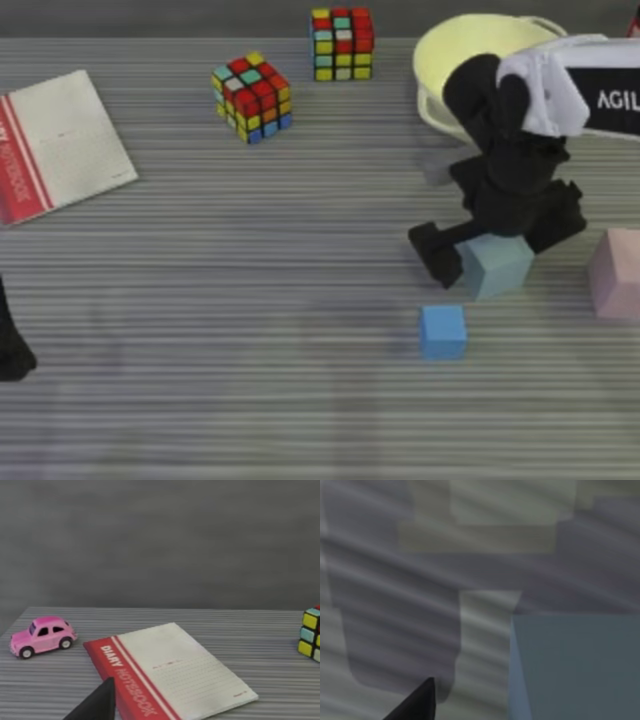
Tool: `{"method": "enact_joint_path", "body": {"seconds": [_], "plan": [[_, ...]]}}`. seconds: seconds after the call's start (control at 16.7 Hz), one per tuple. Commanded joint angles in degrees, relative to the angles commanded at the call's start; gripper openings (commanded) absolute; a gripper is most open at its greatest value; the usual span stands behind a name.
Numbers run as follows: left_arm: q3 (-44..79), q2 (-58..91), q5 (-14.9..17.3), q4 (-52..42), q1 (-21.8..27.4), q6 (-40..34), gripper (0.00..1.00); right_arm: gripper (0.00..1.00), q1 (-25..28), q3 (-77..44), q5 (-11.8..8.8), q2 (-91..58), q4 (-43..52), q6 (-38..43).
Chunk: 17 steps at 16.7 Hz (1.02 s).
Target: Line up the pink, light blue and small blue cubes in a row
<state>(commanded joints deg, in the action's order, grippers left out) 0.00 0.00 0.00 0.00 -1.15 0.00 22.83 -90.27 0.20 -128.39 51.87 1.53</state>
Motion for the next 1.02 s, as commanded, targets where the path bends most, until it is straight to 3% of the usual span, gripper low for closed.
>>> {"method": "enact_joint_path", "body": {"seconds": [0.66, 1.02], "plan": [[0.00, 0.00, 0.00, 0.00, 0.00, 0.00, 1.00, 0.02, 0.00, 0.00, 0.00, 0.00, 0.00, 0.00], [0.00, 0.00, 0.00, 0.00, 0.00, 0.00, 1.00, 0.00, 0.00, 0.00, 0.00, 0.00, 0.00, 0.00]]}}
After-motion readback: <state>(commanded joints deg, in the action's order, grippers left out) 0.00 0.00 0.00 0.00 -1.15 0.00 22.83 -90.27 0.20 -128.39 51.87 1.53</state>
